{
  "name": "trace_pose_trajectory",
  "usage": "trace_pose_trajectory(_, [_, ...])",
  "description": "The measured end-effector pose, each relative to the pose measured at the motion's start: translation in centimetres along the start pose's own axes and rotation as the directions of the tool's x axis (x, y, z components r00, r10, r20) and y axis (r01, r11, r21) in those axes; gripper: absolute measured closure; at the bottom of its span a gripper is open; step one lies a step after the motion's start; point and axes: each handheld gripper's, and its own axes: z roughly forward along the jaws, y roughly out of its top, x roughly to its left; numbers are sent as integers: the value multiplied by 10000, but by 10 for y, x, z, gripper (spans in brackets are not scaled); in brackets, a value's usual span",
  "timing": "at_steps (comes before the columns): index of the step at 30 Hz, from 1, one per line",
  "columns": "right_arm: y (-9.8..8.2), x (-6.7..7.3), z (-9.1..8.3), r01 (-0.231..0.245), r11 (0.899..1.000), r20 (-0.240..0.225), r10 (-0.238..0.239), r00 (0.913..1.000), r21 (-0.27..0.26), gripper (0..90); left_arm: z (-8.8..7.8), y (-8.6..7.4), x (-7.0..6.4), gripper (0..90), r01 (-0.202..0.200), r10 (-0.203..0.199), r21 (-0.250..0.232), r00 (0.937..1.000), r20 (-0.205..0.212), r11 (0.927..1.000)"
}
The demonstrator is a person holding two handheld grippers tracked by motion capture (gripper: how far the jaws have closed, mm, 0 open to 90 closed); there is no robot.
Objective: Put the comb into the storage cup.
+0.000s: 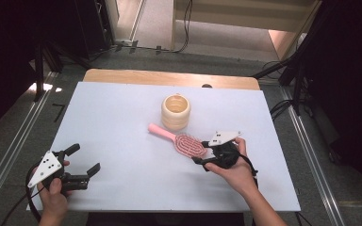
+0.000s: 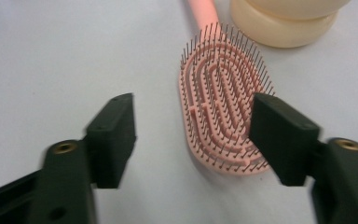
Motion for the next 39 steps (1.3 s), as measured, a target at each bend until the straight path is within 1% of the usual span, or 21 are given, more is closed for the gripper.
trace_pose_trajectory(1, [2,-1,0,-32,10000,-31,32,10000,29,193,0,0,0,7,-1,1,0,10000,4,10000])
trace_pose_trajectory(2, [4,-3,0,-72,10000,-68,72,10000,56,112,0,0,0,7,-4,4,-1,10000,0,10000])
trace_pose_trajectory(4, [7,-6,1,-101,9998,-157,103,9998,159,65,0,0,0,7,-4,4,1,10000,8,10000])
trace_pose_trajectory(5, [9,-7,2,-116,9995,-255,124,9996,295,0,0,0,0,7,-18,18,23,10000,-2,10000])
trace_pose_trajectory(6, [11,-9,4,-80,9985,-455,105,9989,550,0,0,0,0,7,-13,13,15,10000,-3,10000])
trace_pose_trajectory(8, [12,-10,5,-88,9981,-435,114,9990,611,0,0,0,0,7,-16,16,13,10000,-12,10000])
trace_pose_trajectory(9, [13,-11,6,-115,9974,-288,136,9995,712,0,0,0,0,7,-8,8,11,10000,-5,10000])
trace_pose_trajectory(11, [16,-14,8,-60,9957,-383,96,9992,921,0,0,0,0,7,-9,9,18,10000,2,10000])
trace_pose_trajectory(13, [21,-18,12,-8,9933,-281,41,9996,1154,0,0,0,0,7,-23,23,28,10000,20,10000])
trace_pose_trajectory(17, [25,-25,17,77,9905,-292,-37,9996,1372,0,0,0,0,7,-8,8,28,10000,18,10000])
trace_pose_trajectory(20, [28,-29,23,214,9848,-322,-161,9994,1723,0,0,0,0,7,-15,15,28,10000,51,10000])
trace_pose_trajectory(21, [29,-31,27,262,9809,-399,-188,9990,1928,0,0,0,0,7,-24,24,37,10000,57,10000])
trace_pose_trajectory(23, [29,-32,30,277,9793,-367,-207,9991,2006,0,0,0,0,7,-29,29,36,10000,56,10000])
trace_pose_trajectory(25, [31,-35,38,366,9726,-576,-239,9981,2294,0,0,0,0,7,-16,16,18,10000,67,10000])
trace_pose_trajectory(26, [31,-35,38,366,9726,-576,-239,9981,2294,0,0,0,0,7,-17,17,26,10000,69,10000])
trace_pose_trajectory(31, [34,-36,51,643,9559,-807,-428,9958,2864,0,0,0,0,7,-26,26,44,10000,59,10000])
trace_pose_trajectory(34, [35,-37,57,767,9477,-824,-537,9952,3098,0,0,0,0,7,-19,19,34,10000,71,10000])
trace_pose_trajectory(35, [36,-36,59,657,9461,-789,-427,9960,3172,0,0,0,0,7,-25,25,39,10000,72,10000])
trace_pose_trajectory(36, [36,-36,61,673,9449,-773,-447,9960,3205,0,0,0,0,7,-23,23,36,10000,77,10000])
trace_pose_trajectory(37, [37,-37,64,723,9400,-802,-482,9956,3334,0,0,0,0,7,-21,20,42,10000,80,10000])
trace_pose_trajectory(39, [37,-37,66,721,9392,-771,-488,9958,3358,0,0,0,0,7,-18,18,33,10000,93,10000])
